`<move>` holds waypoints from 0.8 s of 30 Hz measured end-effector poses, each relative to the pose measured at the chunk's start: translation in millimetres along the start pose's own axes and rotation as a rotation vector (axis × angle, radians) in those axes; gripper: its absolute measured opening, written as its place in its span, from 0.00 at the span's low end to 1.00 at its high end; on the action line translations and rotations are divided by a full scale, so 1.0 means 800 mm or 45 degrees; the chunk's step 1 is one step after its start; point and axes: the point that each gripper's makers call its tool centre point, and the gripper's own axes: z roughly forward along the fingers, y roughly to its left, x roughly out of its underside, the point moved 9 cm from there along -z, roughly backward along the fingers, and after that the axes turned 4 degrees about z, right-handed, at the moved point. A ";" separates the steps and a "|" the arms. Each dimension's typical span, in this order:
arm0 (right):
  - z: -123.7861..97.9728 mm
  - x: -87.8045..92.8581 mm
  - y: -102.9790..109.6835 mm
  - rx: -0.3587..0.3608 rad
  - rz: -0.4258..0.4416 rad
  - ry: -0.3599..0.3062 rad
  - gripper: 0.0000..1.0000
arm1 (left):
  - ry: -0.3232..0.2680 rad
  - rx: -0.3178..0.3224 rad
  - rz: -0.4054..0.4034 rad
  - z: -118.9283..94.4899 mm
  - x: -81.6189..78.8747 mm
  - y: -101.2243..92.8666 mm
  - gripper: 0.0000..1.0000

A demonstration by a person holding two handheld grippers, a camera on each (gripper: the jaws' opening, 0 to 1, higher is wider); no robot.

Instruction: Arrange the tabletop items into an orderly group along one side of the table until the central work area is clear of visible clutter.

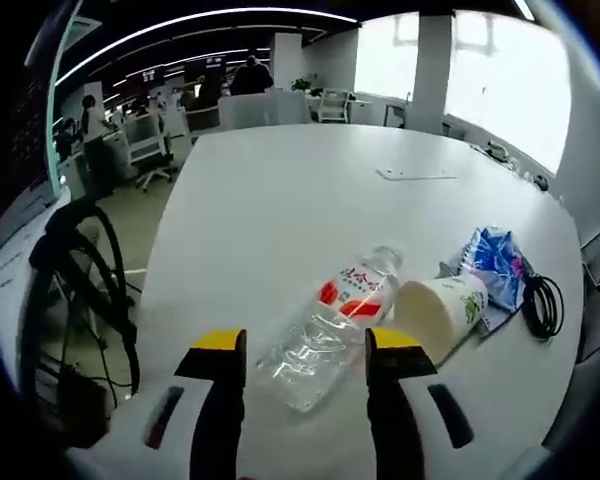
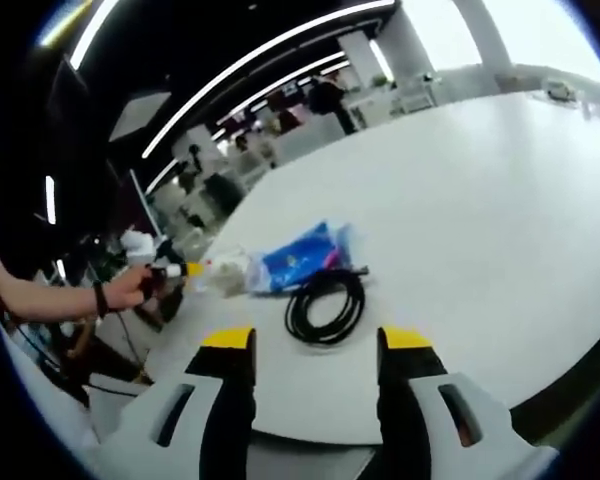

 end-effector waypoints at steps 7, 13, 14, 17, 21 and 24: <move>-0.001 0.003 0.001 0.005 0.002 0.009 0.47 | 0.030 0.066 0.066 0.013 0.000 -0.008 0.54; -0.001 0.002 0.000 0.007 0.016 0.006 0.47 | 0.040 0.069 0.063 0.020 0.000 -0.011 0.55; -0.001 0.001 -0.001 0.009 0.023 -0.001 0.47 | 0.043 0.068 0.073 0.020 -0.001 -0.011 0.55; -0.002 -0.001 -0.002 0.012 0.024 -0.005 0.47 | 0.053 0.065 0.103 0.023 -0.003 -0.010 0.55; -0.003 -0.002 -0.002 0.016 0.025 -0.008 0.47 | 0.054 0.079 0.115 0.027 -0.007 -0.009 0.57; -0.002 -0.003 -0.002 0.014 0.029 -0.007 0.47 | 0.060 0.096 0.124 0.031 -0.007 -0.010 0.57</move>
